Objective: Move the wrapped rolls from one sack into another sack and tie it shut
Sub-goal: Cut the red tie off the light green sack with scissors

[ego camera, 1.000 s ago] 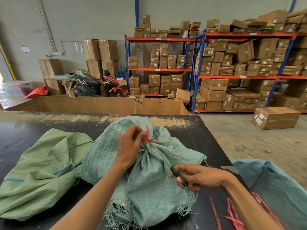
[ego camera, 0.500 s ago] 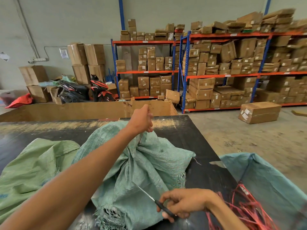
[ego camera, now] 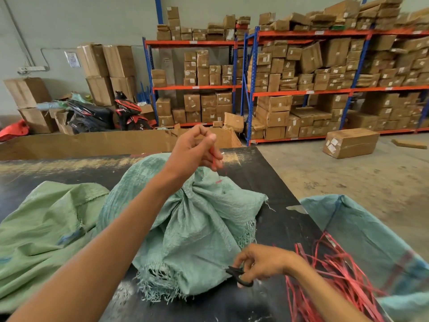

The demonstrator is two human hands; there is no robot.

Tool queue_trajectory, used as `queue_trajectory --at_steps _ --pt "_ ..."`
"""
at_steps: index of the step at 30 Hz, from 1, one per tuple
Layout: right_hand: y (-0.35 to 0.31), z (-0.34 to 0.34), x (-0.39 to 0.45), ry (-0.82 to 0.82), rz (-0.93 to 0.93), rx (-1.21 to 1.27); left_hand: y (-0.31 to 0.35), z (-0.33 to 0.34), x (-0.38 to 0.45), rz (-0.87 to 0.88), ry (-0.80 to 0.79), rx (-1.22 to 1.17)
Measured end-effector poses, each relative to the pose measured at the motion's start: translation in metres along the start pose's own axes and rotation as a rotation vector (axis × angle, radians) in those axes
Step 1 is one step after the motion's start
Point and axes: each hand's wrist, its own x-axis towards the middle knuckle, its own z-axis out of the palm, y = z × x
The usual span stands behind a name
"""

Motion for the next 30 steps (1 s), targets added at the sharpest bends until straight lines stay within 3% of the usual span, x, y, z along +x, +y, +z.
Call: queue_trajectory --at_steps 10,14,19,25,30 --pt "0.018 0.050 -0.069 0.267 0.192 -0.119 -0.044 0.027 -0.116 -0.544 -0.330 -0.345" --pt "0.027 0.078 -0.098 0.511 0.321 -0.086 -0.079 0.054 -0.157 -0.755 -0.383 -0.517" --pt "0.039 0.121 -0.121 0.883 0.569 -0.054 -0.115 0.098 -0.197 -1.044 -0.352 -0.690" --pt "0.036 0.168 -0.120 0.853 0.665 -0.042 -0.146 0.131 -0.228 -1.178 -0.268 -0.496" --pt "0.047 0.179 -0.114 0.938 0.768 -0.259 -0.165 0.146 -0.221 -1.106 -0.131 -0.365"
